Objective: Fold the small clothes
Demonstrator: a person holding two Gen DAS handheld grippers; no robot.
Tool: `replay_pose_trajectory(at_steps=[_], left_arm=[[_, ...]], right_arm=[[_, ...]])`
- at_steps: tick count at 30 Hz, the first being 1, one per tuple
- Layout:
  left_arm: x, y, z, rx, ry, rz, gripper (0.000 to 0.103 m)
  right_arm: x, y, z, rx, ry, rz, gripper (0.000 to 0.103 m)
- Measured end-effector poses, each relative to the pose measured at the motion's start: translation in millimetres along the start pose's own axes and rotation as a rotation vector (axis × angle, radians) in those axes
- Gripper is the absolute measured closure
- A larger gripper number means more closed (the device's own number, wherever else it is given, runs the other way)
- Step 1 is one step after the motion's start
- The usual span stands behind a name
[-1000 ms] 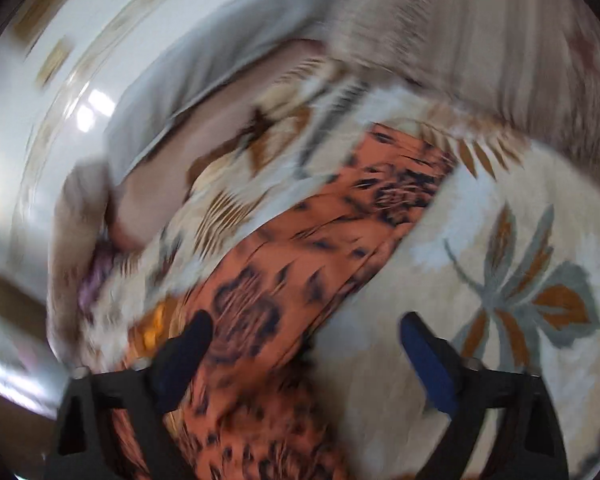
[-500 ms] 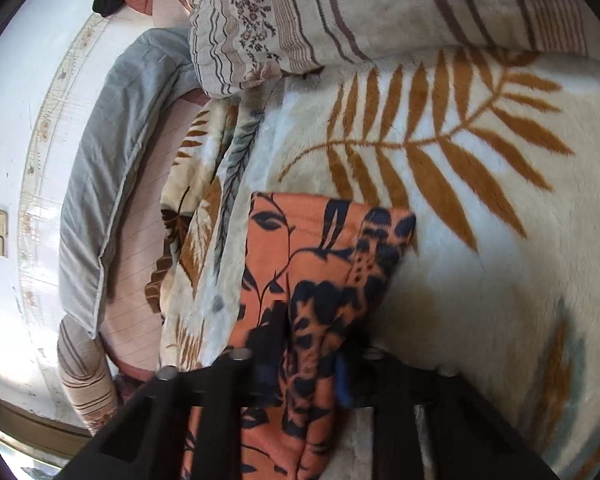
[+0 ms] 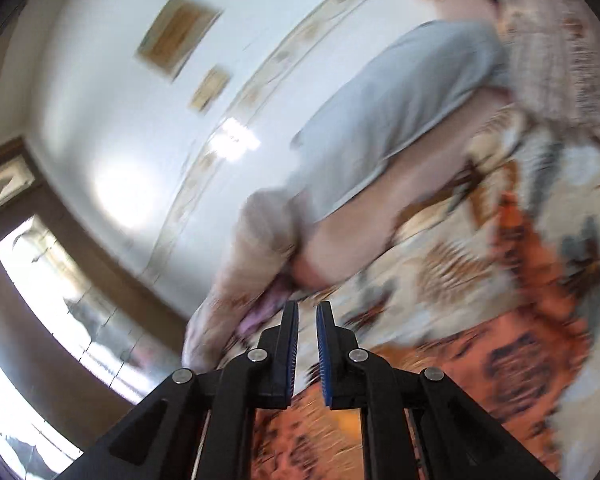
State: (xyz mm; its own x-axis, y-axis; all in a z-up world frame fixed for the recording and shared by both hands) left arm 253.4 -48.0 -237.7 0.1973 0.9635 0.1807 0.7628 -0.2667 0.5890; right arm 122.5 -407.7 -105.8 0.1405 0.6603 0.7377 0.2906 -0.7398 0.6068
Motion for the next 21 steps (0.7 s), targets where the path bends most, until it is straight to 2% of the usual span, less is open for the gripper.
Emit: replay_pose_trajectory(at_steps=[3,5,7,10,11,12,13,14,15,17,19,21], left_arm=[[28.2,6.2,-2.7,-0.032,0.08,-0.042,0.0],[36.7,3.7,-2.2,-0.032,0.065,-0.059,0.0],[36.2,-0.6,-1.0,-0.02,0.035,-0.055,0.0],[22.2,-8.0,1.7,0.024,-0.044,-0.024,0.0],[17.0,-9.9,2.6,0.039,-0.072,-0.016,0.0],[10.8,-11.4,2.2,0.045,-0.088,-0.008,0.0],[3.5,-12.5,1.7,0.046,-0.098,0.005,0.0],[-4.7,-13.7,2.1,0.05,-0.107,0.021,0.0],[-13.7,-14.7,3.7,0.058,-0.118,0.043,0.0],[-27.0,-16.4,6.0,0.061,-0.122,0.07,0.0],[-41.1,-15.5,6.7,0.055,-0.132,0.102,0.0],[-51.5,-13.2,7.8,0.05,-0.146,0.118,0.0]], right_arm=[[55.1,-39.7,35.9,0.082,0.043,-0.075,0.093],[69.5,-61.6,50.0,0.111,0.074,-0.051,0.093],[64.6,-76.6,57.9,0.148,0.061,-0.01,0.092],[24.3,-85.8,56.4,0.207,-0.049,0.003,0.089],[3.1,-81.6,49.5,0.211,-0.101,0.007,0.085],[-22.3,-79.5,37.4,0.2,-0.172,0.01,0.067],[-46.8,-74.8,26.2,0.183,-0.23,0.021,0.029],[-75.3,-68.8,13.0,0.153,-0.303,0.042,0.012],[-105.0,-59.0,-6.3,0.099,-0.383,0.078,0.005],[-146.8,-42.1,-28.6,0.041,-0.492,0.112,0.005],[-176.1,-25.8,-29.4,0.066,-0.591,0.082,0.005],[-201.7,-18.1,-16.6,0.133,-0.628,0.075,0.007]])
Point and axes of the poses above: each gripper's, at about its wrist camera, not at the fingertips, and z roughly the way its jaws point, x to its left, y to its top, the point moved 7 cm from there along z, roughly the way its jaws point, and after that the axes turned 5 degrees about x, right-handed, at the moved point
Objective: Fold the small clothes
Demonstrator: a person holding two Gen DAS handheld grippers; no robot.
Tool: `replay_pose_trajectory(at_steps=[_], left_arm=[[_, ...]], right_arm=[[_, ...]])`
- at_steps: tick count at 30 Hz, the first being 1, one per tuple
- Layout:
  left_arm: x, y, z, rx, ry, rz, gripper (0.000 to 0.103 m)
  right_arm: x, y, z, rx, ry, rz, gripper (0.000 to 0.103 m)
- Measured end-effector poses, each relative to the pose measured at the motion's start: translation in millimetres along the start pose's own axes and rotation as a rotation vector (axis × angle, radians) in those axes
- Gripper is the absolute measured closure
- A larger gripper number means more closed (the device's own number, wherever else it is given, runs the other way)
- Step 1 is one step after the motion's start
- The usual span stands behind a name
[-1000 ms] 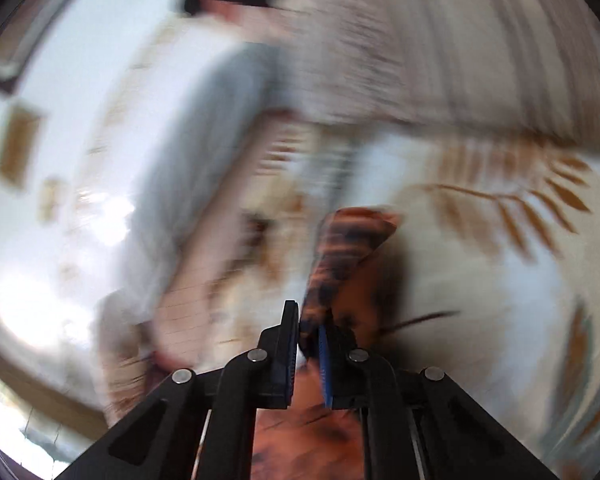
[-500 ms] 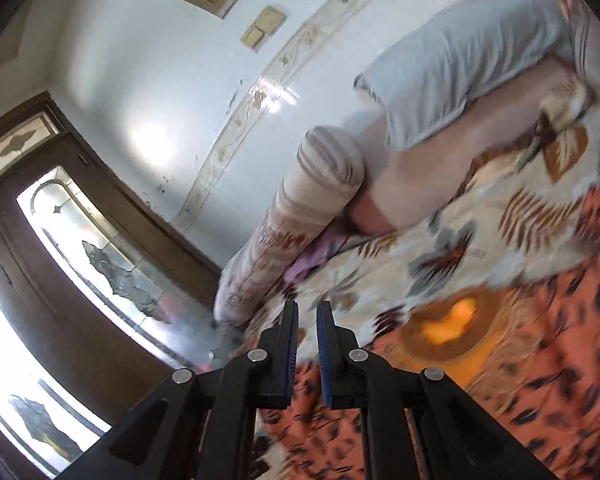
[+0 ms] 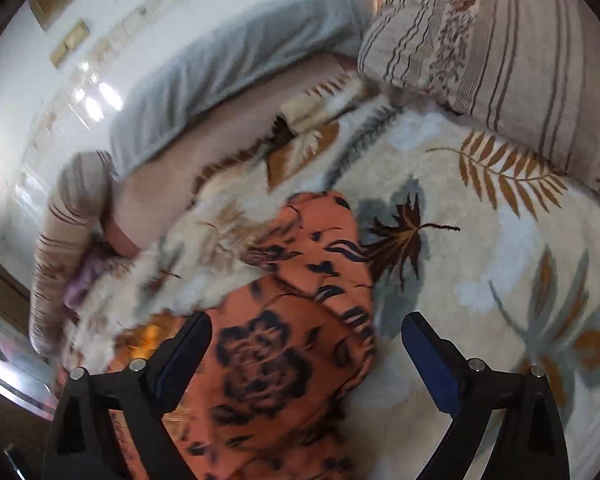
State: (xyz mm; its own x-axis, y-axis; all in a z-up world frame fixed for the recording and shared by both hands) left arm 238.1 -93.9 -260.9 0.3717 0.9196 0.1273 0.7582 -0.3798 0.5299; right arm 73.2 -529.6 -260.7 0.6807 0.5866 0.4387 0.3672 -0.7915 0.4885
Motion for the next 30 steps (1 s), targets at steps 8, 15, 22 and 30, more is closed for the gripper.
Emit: replay_pose_trajectory(at_steps=[8,15,22,30], left_arm=[[-14.0,1.4,8.2,0.006,-0.002,0.051,0.0],[0.1,7.6,-2.3,-0.018,-0.027,-0.011,0.0],[40.8,13.8,-21.6,-0.072,0.026,-0.095,0.0],[93.7,6.6,-8.1,-0.017,0.04,-0.249,0.0]], right_arm=[[-15.1,28.9,89.5,0.15,-0.04,0.084,0.038],[50.9,41.7,27.0,-0.008,0.122,-0.043,0.092],[179.5,-4.9,-47.8,0.025,0.439,-0.188,0.092],[284.8,-130.7,-4.5,0.331,0.615,-0.242,0.031]])
Point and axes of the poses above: each gripper's, at about its wrist camera, not at the fingertips, and z roughly the way its jaws point, x to its left, y to its top, the point moved 7 cm from there along z, roughly the way its jaws point, and after that the axes turned 5 degrees about x, right-handed, at the moved point
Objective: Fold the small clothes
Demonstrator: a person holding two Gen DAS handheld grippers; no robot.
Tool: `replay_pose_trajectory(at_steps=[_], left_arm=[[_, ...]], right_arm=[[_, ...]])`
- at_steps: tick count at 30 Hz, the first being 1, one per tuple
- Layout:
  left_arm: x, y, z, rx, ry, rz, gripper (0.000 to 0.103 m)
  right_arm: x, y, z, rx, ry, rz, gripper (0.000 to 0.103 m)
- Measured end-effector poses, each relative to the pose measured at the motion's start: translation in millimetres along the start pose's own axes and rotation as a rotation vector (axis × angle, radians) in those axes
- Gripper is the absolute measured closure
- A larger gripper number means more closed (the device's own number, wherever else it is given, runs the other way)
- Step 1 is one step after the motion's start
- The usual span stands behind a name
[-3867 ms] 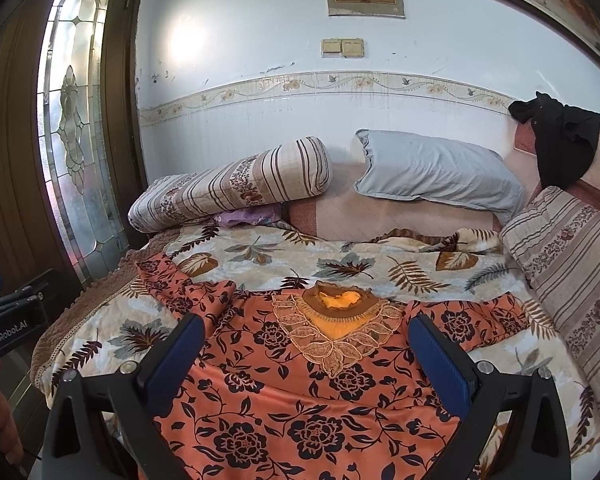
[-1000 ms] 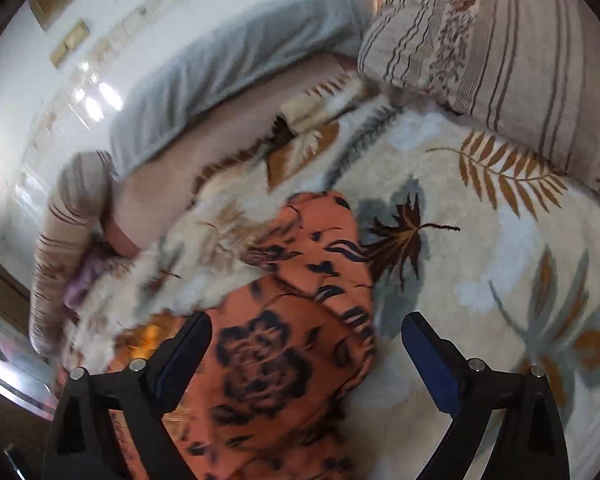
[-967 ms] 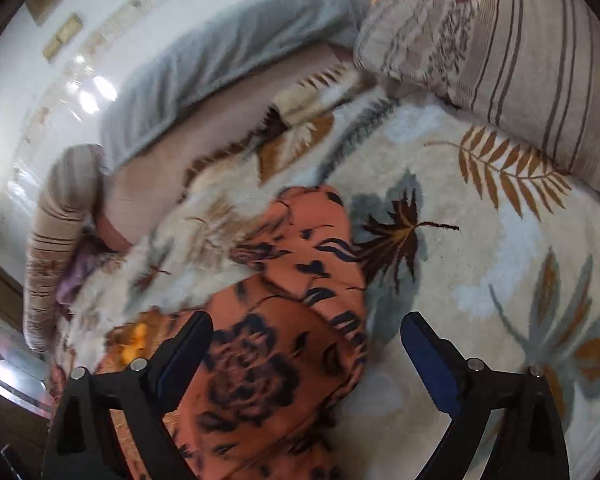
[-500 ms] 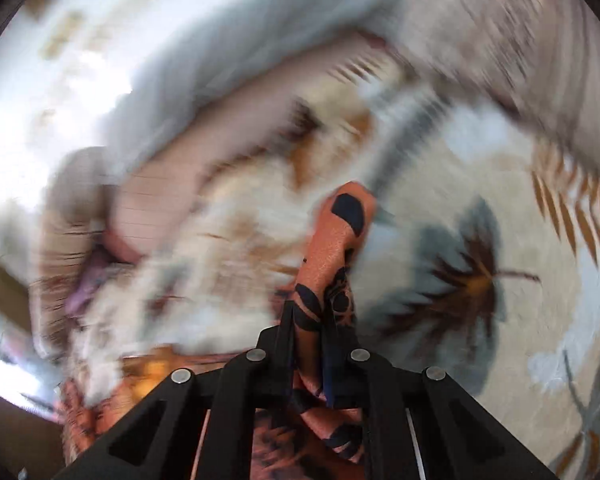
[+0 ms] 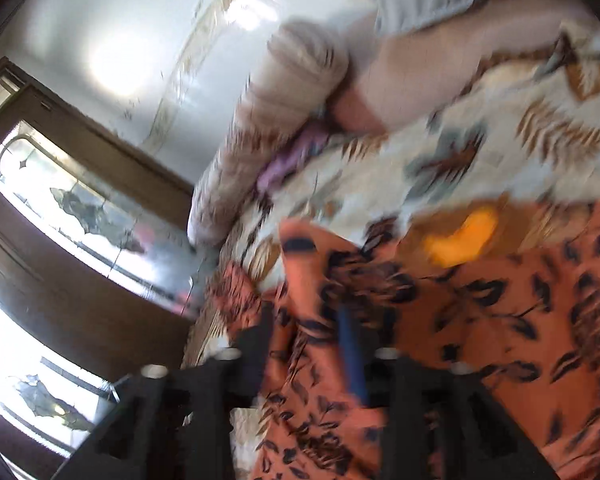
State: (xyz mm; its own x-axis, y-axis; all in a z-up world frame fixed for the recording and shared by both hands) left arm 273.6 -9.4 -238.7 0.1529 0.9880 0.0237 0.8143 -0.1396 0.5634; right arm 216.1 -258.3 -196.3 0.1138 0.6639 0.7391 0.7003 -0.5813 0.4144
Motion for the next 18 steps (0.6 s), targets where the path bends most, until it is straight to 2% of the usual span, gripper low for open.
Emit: replay_pose_trajectory(at_steps=[1,4,7,9,10,11,12,13,14,16,18], left_arm=[[2.6,-0.2,0.9,-0.001,0.0,-0.007,0.0],[3.1,-0.5,2.4,-0.001,-0.023,-0.015,0.0],[-3.8,0.8,3.7,0.005,-0.086,-0.035,0.0],[-13.0,2.7,3.5,-0.003,-0.117,-0.036,0.0],[-19.7,3.7,3.2,-0.011,-0.139,-0.029,0.004],[-26.9,4.3,3.3,-0.018,-0.157,-0.019,0.014],[-33.7,4.9,4.1,-0.023,-0.171,-0.006,0.02],[-41.5,5.3,6.4,-0.024,-0.186,0.011,0.033],[-49.3,5.3,10.2,-0.019,-0.202,0.031,0.04],[-64.2,3.3,21.5,0.009,-0.231,0.059,0.041],[-74.4,2.0,32.2,0.036,-0.272,0.055,0.041]], right_arm=[[-1.7,-10.1,13.2,0.025,0.016,0.028,0.017],[-6.7,-28.2,28.2,0.043,-0.008,0.043,0.017],[-18.5,-26.9,4.0,-0.022,-0.11,-0.013,0.017],[-30.9,-26.7,-21.0,-0.067,-0.243,-0.073,0.018],[-39.9,-25.8,-35.1,-0.079,-0.294,-0.098,0.019],[-47.8,-26.1,-46.1,-0.084,-0.328,-0.111,0.02],[-57.6,-27.8,-55.8,-0.079,-0.352,-0.115,0.027],[-66.8,-29.6,-64.6,-0.073,-0.376,-0.12,0.041],[-77.2,-32.4,-72.5,-0.069,-0.409,-0.125,0.047],[-103.1,-37.8,-88.2,-0.068,-0.465,-0.112,0.062],[-133.2,-41.6,-98.2,-0.065,-0.478,-0.047,0.063]])
Point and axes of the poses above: each gripper's, at about its wrist camera, not at the fingertips, and z roughly the way its jaws point, x to its left, y to its top, the point moved 7 cm from there along z, roughly the way its jaws point, and after that the axes turned 5 degrees about x, right-handed, at the moved point
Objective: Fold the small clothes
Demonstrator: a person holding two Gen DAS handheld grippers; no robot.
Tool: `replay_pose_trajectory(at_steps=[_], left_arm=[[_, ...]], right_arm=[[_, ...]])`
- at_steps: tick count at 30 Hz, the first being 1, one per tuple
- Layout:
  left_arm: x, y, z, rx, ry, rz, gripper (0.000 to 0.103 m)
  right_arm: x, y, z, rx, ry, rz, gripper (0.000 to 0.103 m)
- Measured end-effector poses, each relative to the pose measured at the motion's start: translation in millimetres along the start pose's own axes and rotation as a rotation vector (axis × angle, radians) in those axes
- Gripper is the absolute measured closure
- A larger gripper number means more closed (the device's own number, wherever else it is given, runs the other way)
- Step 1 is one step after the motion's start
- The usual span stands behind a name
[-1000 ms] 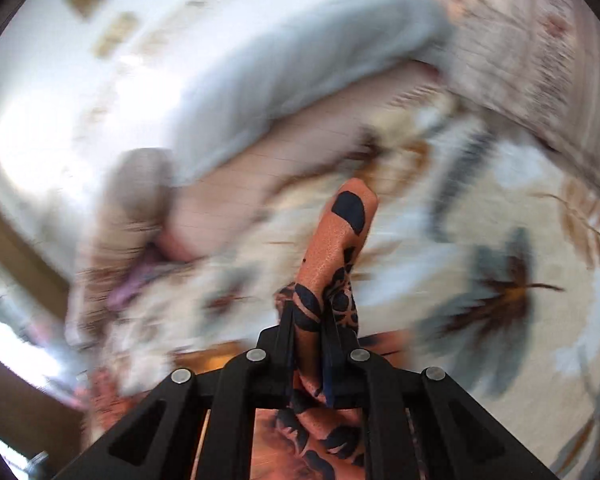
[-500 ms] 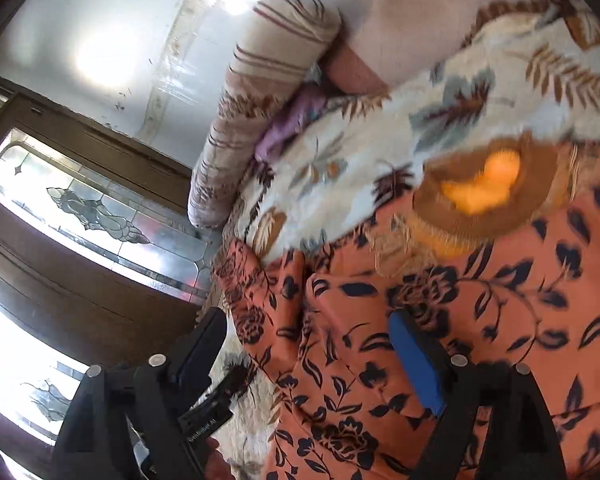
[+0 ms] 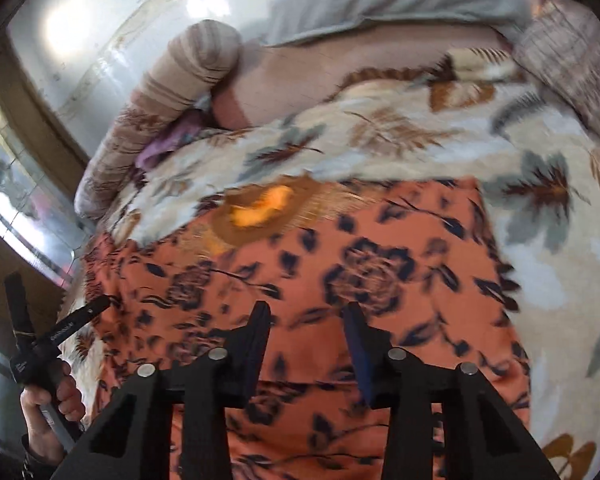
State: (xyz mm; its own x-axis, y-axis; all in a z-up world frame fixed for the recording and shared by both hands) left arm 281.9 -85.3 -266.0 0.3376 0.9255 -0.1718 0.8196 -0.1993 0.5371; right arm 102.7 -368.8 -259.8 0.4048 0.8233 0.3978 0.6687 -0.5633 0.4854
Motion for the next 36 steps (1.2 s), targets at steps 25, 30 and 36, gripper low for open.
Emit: replay_pose_trajectory(at_steps=[25,30,36], left_arm=[[-41.1,20.8,-41.3,-0.023,-0.499,0.094,0.097],[1.1,24.3,-27.7,0.02,-0.359,0.02,0.097],[74.5,33.6,-22.4,0.017,-0.21,-0.195,0.057]], right_arm=[[-35.3,-10.8,47.1,0.14,-0.043,0.126,0.063],[-36.2,-11.2,46.0,0.129,-0.046,0.136,0.062],[-36.0,-8.8,44.7,0.132,-0.015,0.159,0.054]])
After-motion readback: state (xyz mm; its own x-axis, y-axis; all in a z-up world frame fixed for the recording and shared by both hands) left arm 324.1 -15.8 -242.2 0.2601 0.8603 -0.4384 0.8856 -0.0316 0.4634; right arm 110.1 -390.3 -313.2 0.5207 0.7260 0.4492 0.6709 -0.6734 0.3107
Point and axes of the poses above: each gripper's, at about its wrist camera, not at the fingertips, and z roughly the way its jaws point, x to its left, y to its top, the point moved 7 cm from there along z, roughly the way its jaws point, and after that the axes turned 5 degrees about x, right-handed, at the moved point
